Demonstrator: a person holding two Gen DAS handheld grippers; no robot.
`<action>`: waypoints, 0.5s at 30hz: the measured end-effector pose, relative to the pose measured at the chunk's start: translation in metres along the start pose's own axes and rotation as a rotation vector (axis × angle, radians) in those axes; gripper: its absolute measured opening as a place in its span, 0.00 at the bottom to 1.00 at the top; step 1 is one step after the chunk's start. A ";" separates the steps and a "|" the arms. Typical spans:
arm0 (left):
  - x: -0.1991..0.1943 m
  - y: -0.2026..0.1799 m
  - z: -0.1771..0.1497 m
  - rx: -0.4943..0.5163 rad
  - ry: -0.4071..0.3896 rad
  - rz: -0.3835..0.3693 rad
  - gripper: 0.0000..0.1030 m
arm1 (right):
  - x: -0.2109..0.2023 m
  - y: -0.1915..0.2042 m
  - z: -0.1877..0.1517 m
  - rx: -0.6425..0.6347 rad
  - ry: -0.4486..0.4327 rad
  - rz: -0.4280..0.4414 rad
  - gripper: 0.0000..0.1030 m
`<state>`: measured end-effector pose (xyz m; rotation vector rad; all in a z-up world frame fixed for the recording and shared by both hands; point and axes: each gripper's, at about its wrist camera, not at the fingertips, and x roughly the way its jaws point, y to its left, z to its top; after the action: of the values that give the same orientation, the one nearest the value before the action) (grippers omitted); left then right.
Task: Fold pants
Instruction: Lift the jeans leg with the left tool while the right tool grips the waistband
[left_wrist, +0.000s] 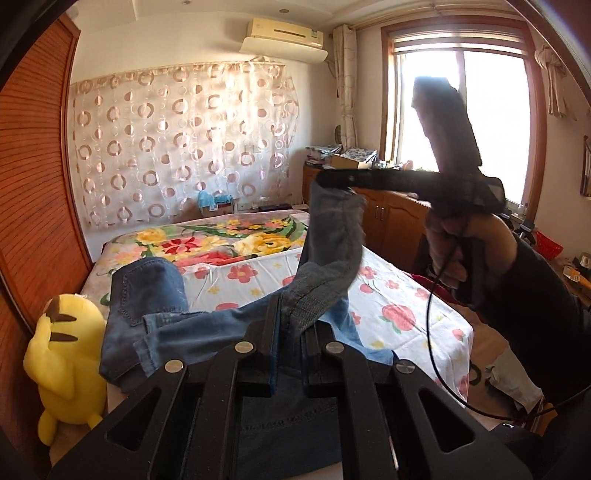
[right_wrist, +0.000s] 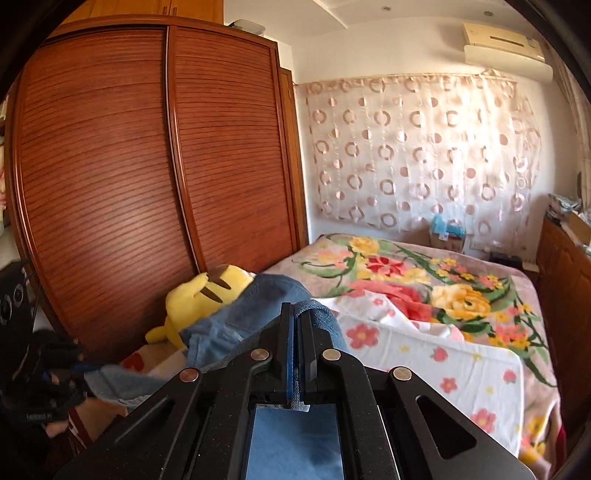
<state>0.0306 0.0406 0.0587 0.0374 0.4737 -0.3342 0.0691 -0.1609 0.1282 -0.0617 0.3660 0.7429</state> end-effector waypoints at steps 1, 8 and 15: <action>-0.002 0.002 -0.002 -0.007 0.000 0.000 0.09 | 0.007 0.000 0.000 0.003 0.001 0.008 0.01; -0.006 0.023 -0.034 -0.061 0.065 0.018 0.09 | 0.065 0.005 -0.002 -0.053 0.064 0.056 0.01; 0.015 0.052 -0.070 -0.134 0.161 0.050 0.09 | 0.123 0.024 -0.013 -0.098 0.170 0.082 0.01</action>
<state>0.0291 0.0928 -0.0128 -0.0542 0.6527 -0.2505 0.1321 -0.0653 0.0752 -0.2044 0.4958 0.8396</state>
